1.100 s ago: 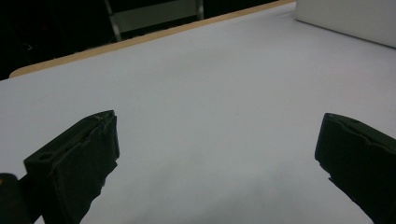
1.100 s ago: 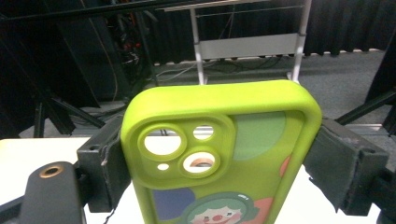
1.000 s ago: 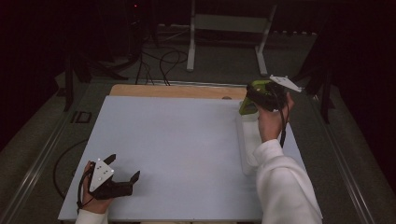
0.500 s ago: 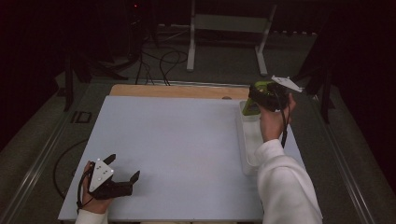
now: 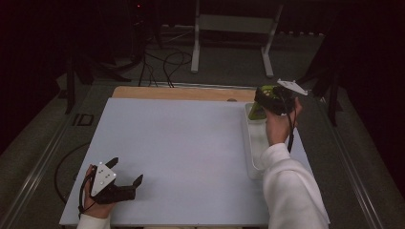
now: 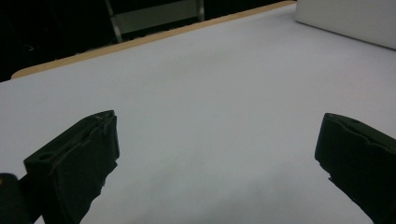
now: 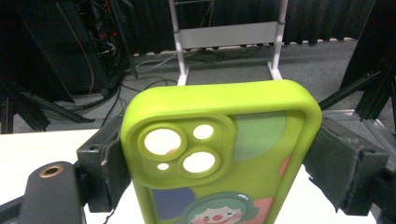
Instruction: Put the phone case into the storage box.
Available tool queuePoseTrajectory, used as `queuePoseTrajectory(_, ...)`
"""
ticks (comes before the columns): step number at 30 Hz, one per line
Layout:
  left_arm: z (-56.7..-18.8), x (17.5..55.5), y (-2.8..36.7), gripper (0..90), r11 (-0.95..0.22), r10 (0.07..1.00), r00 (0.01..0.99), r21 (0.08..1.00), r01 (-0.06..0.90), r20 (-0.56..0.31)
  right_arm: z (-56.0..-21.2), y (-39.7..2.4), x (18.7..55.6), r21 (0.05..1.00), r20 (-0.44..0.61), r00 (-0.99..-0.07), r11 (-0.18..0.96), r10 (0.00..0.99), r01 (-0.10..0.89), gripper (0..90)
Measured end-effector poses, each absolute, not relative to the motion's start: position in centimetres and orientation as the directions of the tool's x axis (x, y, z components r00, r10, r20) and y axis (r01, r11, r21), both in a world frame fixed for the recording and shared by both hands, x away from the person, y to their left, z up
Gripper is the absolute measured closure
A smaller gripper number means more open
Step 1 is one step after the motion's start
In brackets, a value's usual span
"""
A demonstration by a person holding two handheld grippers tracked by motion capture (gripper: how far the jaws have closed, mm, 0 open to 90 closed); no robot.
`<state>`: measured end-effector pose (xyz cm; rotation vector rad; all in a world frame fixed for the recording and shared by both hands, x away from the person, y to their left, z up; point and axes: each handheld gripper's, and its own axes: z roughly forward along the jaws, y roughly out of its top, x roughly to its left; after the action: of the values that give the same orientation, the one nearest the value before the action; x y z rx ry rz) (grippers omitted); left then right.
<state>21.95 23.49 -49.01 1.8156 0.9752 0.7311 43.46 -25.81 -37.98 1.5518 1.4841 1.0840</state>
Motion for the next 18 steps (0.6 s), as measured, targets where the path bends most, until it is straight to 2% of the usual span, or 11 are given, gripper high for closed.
queuePoseTrajectory(18, -49.0, 22.0, 23.6, 0.4, -0.258, 0.859, 0.508, 0.915, 0.309, 0.071, -39.6, -25.7, 44.3, 0.907, 0.083, 0.010, -0.080, 0.996, 0.413, 16.2)
